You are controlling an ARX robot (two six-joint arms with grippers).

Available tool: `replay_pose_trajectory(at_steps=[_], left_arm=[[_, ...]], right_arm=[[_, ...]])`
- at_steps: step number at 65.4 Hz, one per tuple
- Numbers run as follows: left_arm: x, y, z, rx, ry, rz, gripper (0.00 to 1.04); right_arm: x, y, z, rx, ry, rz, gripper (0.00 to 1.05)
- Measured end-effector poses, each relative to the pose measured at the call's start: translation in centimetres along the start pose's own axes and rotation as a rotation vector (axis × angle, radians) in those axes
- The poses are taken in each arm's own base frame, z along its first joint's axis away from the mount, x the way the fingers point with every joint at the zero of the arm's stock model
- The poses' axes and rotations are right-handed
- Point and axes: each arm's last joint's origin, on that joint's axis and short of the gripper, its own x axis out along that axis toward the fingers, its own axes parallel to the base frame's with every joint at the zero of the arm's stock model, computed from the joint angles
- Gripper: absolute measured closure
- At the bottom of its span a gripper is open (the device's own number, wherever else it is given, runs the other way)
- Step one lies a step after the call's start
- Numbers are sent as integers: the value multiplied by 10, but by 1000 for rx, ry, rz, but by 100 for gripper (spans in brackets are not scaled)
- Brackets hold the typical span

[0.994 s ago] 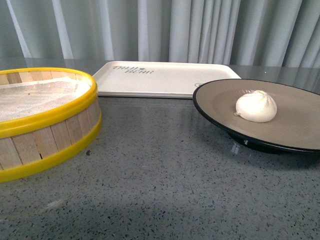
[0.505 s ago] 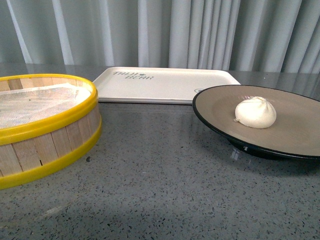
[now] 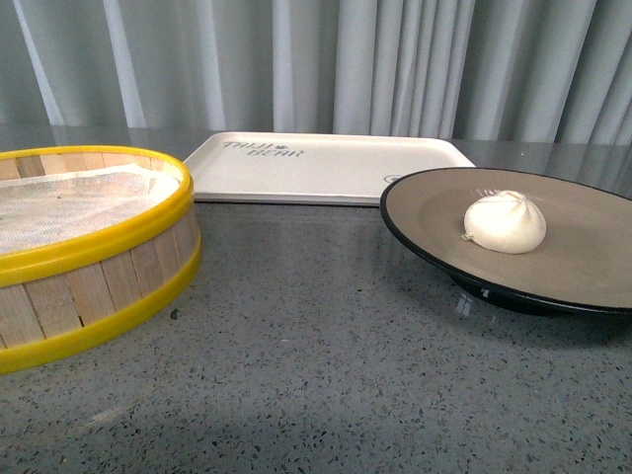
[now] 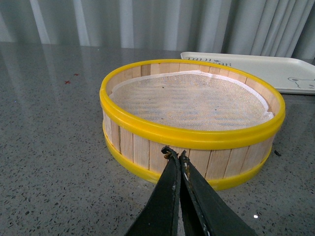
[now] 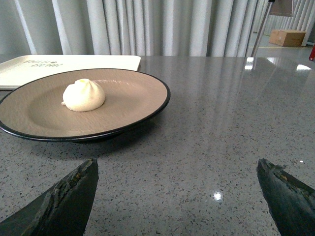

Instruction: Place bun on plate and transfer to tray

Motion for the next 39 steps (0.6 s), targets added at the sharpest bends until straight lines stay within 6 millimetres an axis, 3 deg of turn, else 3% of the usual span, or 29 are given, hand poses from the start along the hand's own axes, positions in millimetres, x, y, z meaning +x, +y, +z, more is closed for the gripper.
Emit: replay_pose_trajectory(at_steps=[39], left_arm=[[-16, 0, -3, 0, 8, 0, 101]], right_arm=[[0, 0, 0, 0, 0, 1, 8]])
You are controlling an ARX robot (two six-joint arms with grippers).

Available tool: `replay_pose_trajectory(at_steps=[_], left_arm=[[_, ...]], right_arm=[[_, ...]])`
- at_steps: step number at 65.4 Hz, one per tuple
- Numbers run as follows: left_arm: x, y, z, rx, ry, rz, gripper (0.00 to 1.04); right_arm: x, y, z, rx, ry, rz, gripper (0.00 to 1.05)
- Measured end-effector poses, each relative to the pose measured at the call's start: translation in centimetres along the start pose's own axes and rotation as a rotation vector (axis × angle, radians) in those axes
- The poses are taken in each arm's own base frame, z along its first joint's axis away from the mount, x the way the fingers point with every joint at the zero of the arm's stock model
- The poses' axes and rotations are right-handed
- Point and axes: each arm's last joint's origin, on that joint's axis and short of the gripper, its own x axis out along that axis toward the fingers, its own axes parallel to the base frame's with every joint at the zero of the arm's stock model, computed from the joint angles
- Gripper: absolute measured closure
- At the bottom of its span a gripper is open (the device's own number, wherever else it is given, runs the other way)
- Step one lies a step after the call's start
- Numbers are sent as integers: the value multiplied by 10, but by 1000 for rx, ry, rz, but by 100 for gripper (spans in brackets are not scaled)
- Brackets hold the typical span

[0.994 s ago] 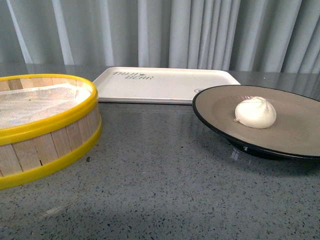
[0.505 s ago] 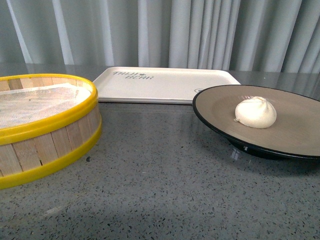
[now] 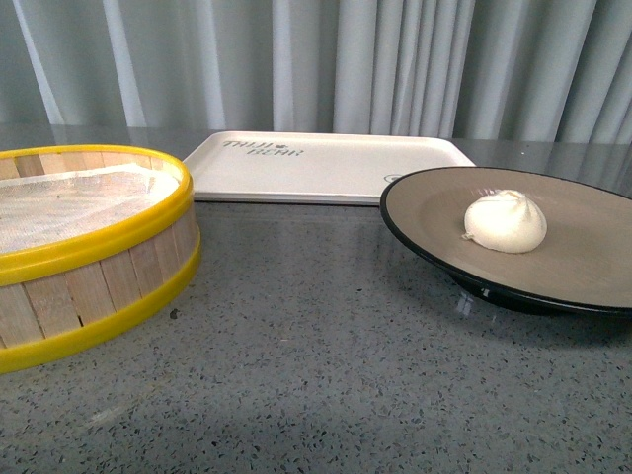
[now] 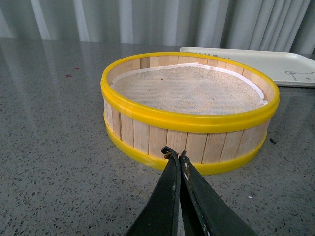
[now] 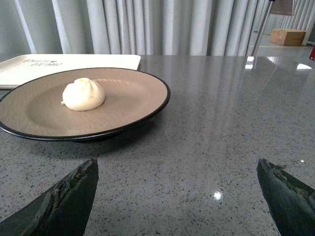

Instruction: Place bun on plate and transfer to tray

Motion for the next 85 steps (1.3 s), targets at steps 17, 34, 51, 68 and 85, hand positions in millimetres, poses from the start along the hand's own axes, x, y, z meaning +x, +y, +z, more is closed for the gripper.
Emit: replay_pose_trajectory(at_steps=[17, 34, 51, 68, 85], left_arm=[[0, 0, 0, -1, 0, 0, 69], [0, 0, 0, 0, 0, 0, 7], [0, 0, 0, 0, 0, 0, 7], [0, 0, 0, 0, -1, 0, 7], [0, 0, 0, 0, -1, 0, 7]], right_arm=[[0, 0, 0, 0, 0, 0, 8], [0, 0, 0, 0, 0, 0, 8], [22, -11, 40, -360, -109, -14, 8], [92, -55, 88, 66, 53, -58, 8], [121, -64, 97, 955, 373, 9, 8]])
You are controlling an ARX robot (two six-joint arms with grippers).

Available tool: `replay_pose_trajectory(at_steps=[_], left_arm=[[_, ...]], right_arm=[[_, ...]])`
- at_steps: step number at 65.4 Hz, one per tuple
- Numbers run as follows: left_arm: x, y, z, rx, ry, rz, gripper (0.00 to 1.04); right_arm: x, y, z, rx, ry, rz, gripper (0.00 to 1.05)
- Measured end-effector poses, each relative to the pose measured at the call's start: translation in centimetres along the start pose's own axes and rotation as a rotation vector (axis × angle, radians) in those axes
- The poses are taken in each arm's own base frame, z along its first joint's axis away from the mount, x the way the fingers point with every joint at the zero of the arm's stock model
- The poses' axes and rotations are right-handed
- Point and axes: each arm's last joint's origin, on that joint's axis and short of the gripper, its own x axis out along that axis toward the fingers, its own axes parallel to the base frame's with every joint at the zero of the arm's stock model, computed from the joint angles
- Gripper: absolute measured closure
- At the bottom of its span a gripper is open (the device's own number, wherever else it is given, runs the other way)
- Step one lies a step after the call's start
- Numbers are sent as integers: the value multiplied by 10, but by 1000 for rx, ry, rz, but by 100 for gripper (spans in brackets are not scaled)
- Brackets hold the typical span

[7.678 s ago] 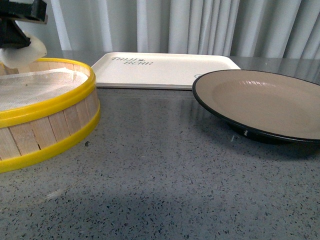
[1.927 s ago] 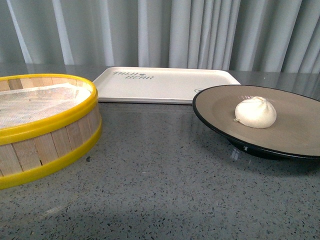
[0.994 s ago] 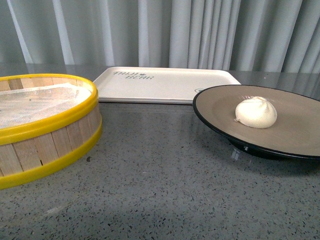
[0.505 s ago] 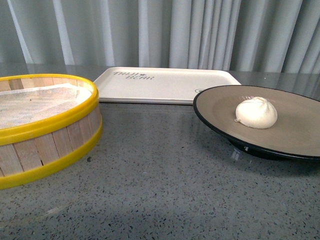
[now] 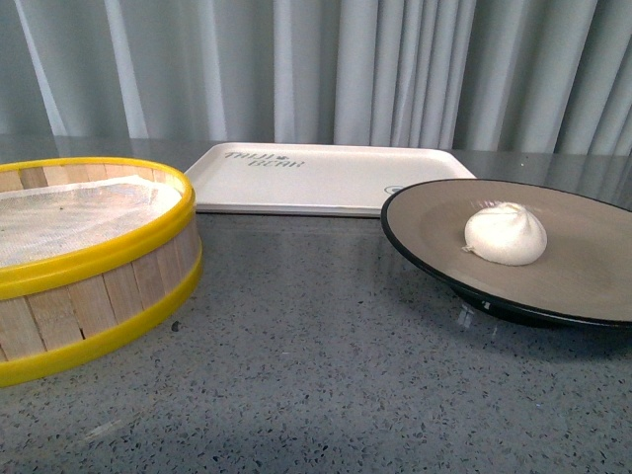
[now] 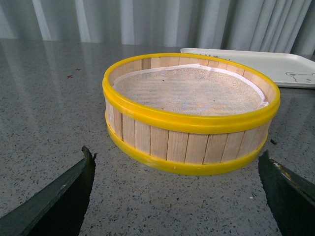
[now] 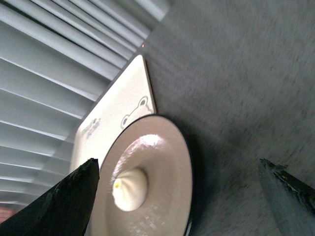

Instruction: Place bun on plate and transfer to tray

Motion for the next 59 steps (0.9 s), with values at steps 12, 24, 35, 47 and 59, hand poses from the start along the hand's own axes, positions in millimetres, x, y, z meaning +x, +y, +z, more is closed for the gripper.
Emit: replay_pose_trajectory(at_steps=[12, 24, 35, 47, 59], left_arm=[[0, 0, 0, 0, 0, 0, 7], [0, 0, 0, 0, 0, 0, 7], [0, 0, 0, 0, 0, 0, 7], [0, 0, 0, 0, 0, 0, 7], [0, 0, 0, 0, 0, 0, 7]], right_arm=[[9, -6, -7, 195, 86, -28, 8], [18, -15, -8, 250, 116, -56, 8], [27, -24, -8, 266, 126, -77, 8], [43, -29, -14, 283, 175, -83, 8], [60, -30, -20, 297, 217, -61, 8]])
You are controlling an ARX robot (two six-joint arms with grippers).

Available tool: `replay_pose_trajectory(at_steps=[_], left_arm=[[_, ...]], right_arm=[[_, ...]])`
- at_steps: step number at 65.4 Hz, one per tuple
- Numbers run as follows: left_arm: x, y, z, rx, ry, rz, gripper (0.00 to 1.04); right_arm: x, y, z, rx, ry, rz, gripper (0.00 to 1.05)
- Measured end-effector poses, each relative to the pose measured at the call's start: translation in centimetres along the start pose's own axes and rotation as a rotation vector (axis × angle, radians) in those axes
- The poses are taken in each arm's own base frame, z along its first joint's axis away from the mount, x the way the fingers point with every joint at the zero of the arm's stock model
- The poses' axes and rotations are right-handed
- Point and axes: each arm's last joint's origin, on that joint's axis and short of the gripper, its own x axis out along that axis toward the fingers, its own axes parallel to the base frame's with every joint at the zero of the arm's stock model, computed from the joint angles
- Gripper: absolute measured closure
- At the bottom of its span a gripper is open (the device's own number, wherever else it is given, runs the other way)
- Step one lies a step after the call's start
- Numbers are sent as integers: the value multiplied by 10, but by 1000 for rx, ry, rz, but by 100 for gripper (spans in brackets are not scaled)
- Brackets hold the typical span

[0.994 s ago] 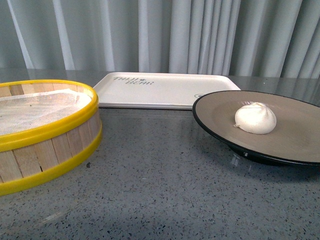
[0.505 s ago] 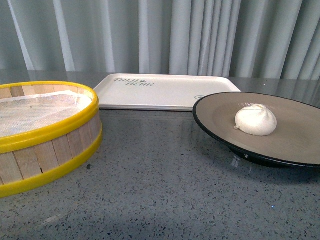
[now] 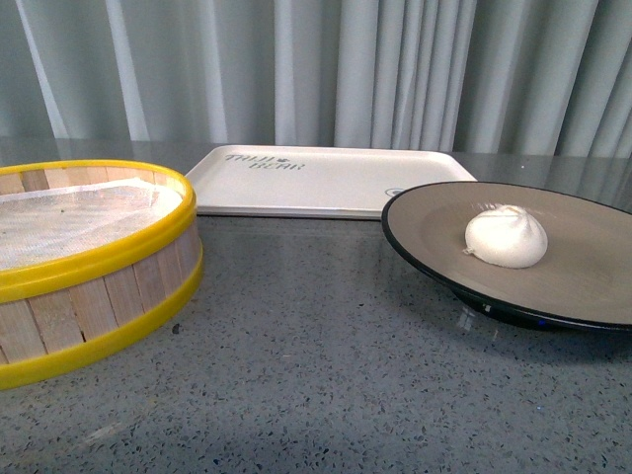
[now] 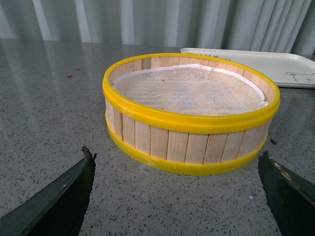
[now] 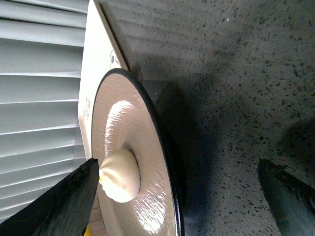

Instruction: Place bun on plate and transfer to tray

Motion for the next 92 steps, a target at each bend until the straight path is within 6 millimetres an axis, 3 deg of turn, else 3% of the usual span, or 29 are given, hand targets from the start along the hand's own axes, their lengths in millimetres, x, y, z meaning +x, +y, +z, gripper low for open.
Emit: replay_pose_trajectory(at_steps=[27, 41, 47, 60, 76, 92], left_arm=[[0, 0, 0, 0, 0, 0, 7], [0, 0, 0, 0, 0, 0, 7], [0, 0, 0, 0, 0, 0, 7], [0, 0, 0, 0, 0, 0, 7], [0, 0, 0, 0, 0, 0, 7], [0, 0, 0, 0, 0, 0, 7]], right_arm=[[30, 6, -9, -25, 172, 69, 9], [42, 7, -7, -34, 212, 97, 45], [43, 7, -6, -36, 215, 102, 68], [42, 10, -9, -53, 221, 112, 99], [34, 18, -12, -58, 223, 154, 101], [22, 46, 1, -116, 140, 254, 101]])
